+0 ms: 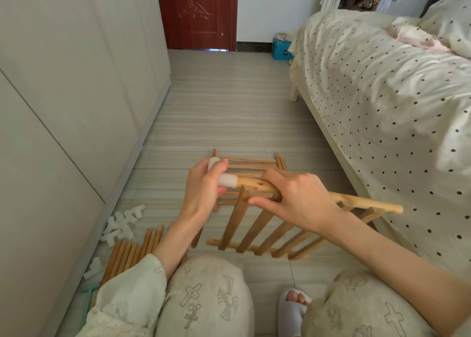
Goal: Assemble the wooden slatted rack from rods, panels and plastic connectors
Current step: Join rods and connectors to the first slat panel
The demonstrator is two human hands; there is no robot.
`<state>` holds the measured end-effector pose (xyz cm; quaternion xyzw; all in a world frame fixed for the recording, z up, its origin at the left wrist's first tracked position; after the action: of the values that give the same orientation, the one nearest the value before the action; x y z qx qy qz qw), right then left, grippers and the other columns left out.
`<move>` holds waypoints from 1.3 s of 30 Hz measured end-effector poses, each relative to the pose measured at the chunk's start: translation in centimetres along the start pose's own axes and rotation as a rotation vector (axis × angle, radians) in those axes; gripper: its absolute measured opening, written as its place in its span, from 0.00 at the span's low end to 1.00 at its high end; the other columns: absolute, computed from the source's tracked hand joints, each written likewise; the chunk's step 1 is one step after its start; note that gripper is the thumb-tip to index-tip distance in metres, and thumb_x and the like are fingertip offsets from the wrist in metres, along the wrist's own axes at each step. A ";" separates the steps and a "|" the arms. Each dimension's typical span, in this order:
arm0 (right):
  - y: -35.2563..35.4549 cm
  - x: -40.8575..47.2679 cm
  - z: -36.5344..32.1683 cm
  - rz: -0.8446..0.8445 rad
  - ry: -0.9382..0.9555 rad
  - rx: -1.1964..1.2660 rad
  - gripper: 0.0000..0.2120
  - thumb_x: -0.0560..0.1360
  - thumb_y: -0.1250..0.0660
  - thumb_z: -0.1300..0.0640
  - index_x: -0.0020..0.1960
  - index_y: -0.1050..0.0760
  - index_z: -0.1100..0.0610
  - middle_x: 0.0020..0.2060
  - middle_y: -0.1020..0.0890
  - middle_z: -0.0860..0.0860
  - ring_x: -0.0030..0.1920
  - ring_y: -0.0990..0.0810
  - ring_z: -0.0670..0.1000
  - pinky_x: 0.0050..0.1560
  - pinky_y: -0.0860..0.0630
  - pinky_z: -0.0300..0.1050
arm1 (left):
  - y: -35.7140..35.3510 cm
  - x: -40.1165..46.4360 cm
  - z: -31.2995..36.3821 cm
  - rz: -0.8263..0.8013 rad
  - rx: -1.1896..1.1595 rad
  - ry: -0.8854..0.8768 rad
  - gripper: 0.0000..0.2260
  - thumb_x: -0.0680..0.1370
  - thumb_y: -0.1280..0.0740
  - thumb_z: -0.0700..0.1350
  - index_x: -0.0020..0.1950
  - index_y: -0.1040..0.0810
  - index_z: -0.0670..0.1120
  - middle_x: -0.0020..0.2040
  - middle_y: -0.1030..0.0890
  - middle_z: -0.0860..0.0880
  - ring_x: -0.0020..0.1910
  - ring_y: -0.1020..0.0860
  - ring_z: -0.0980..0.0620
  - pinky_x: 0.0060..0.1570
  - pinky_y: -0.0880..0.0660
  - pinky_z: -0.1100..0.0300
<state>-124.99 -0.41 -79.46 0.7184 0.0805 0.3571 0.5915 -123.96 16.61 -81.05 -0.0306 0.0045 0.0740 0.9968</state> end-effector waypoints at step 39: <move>-1.0 -0.8 -0.1 0.128 -0.048 0.065 0.24 0.78 0.52 0.37 0.40 0.33 0.55 0.19 0.32 0.47 0.16 0.34 0.53 0.19 0.44 0.37 | 0.3 1.4 1.4 -0.017 0.095 -0.071 0.19 0.79 0.38 0.46 0.29 0.37 0.46 0.19 0.38 0.56 0.18 0.39 0.59 0.19 0.42 0.68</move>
<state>-125.31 -0.46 -80.71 0.7494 0.0319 0.3740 0.5454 -122.62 17.15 -79.66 0.0193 -0.0275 0.0663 0.9972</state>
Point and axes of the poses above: each hand's wrist, its own x-axis towards the middle knuckle, its own y-axis out of the back of the hand, z = x × y, the point moved 2 cm from there along x, towards the middle knuckle
